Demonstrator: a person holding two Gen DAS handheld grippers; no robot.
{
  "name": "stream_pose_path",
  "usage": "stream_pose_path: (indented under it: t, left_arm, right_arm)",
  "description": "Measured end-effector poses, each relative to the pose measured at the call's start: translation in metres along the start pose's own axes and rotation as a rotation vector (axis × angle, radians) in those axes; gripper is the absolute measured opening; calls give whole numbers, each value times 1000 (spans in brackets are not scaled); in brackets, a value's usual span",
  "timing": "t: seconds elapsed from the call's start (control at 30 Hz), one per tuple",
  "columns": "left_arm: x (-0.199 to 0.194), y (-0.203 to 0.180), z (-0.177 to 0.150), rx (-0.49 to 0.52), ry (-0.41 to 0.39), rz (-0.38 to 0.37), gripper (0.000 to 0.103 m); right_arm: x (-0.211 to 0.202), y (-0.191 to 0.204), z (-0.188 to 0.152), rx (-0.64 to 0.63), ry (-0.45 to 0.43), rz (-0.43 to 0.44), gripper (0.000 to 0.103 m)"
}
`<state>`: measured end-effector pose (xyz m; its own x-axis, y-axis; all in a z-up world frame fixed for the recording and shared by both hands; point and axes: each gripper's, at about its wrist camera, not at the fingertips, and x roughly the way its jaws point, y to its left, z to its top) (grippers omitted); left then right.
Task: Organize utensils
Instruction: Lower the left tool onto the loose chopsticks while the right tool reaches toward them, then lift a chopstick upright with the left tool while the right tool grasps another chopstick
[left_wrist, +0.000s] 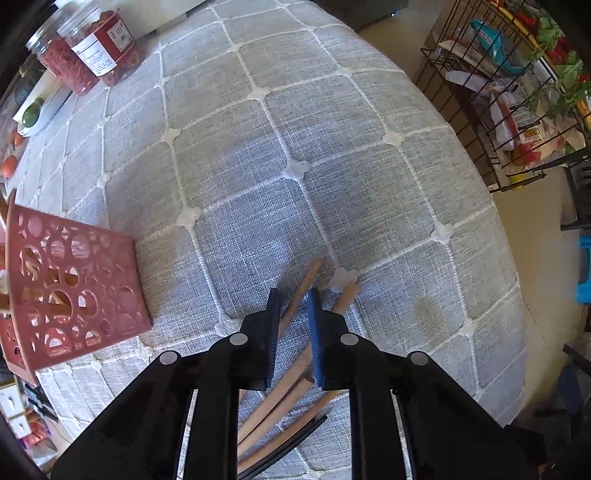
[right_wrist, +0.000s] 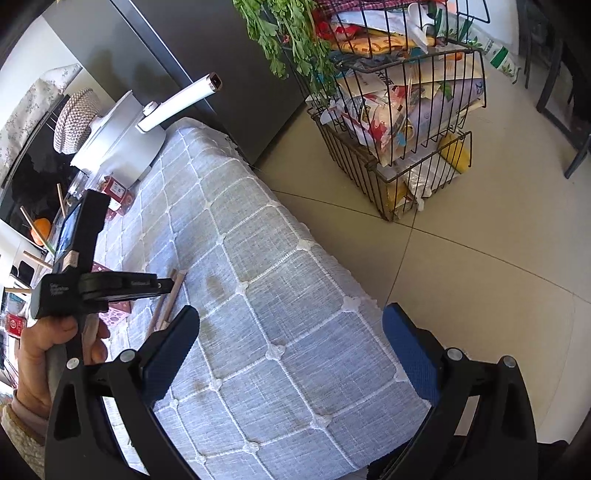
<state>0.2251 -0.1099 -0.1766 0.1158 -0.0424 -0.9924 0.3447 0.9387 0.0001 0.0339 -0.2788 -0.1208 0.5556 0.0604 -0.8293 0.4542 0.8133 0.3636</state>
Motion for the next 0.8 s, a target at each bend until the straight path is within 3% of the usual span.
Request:
stream_pose_path:
  t: [0.23,0.5,0.67,0.73,0.8]
  left_arm:
    - [-24,10,-39,4,-156,-1,12]
    - [-145,31,-132,77,-509,16,8]
    - [-190,48,-188,41,-654,-8,7]
    - [-201,61,-212,16,-703,-14,6]
    - [-208,72,-229,-10,-740,-10,5]
  right_arm:
    - [8,8,-1,-20,24,-14,97]
    - [20,36,-6,-112,25,-50,97]
    - [27,82,1,-181,14,-39,96]
    - [40,104,7,-180,65,-26,91]
    - [56,123,11,-179,127,-37,79]
